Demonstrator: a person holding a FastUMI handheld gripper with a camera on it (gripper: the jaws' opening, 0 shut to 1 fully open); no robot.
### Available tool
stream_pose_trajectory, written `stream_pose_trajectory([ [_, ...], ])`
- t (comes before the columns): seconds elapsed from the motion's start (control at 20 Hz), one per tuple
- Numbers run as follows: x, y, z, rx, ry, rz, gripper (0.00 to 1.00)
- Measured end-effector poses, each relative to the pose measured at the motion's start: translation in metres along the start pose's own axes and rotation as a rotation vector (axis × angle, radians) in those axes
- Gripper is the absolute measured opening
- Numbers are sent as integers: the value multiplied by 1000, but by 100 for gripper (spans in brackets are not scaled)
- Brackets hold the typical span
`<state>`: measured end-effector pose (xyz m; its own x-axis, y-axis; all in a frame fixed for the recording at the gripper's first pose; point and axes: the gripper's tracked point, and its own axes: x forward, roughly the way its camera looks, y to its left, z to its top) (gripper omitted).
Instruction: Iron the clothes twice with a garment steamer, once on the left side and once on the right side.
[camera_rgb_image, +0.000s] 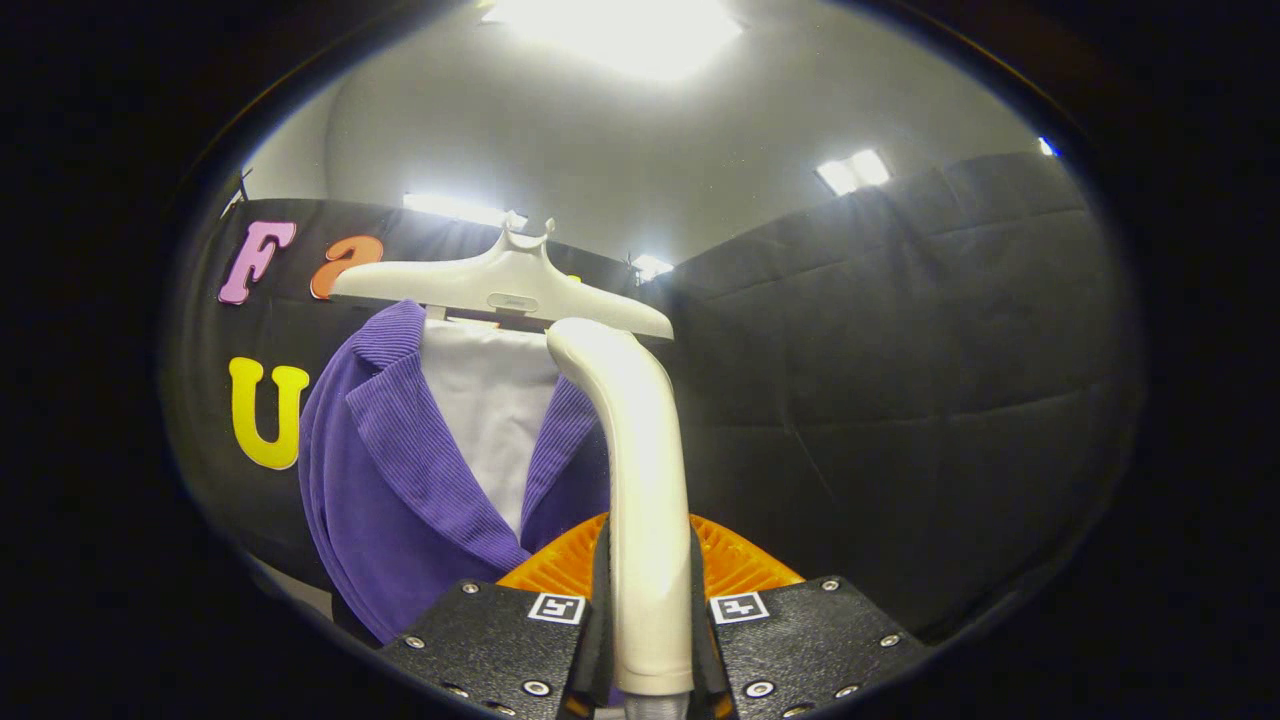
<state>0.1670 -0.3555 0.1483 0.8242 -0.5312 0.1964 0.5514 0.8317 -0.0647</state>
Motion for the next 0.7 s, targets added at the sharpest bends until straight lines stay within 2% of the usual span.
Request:
stream_pose_trajectory([
  [0.3, 26, 21, -41, -125, 50, -1, 31],
  [0.7, -4, -15, -111, -256, 153, -23, 31],
])
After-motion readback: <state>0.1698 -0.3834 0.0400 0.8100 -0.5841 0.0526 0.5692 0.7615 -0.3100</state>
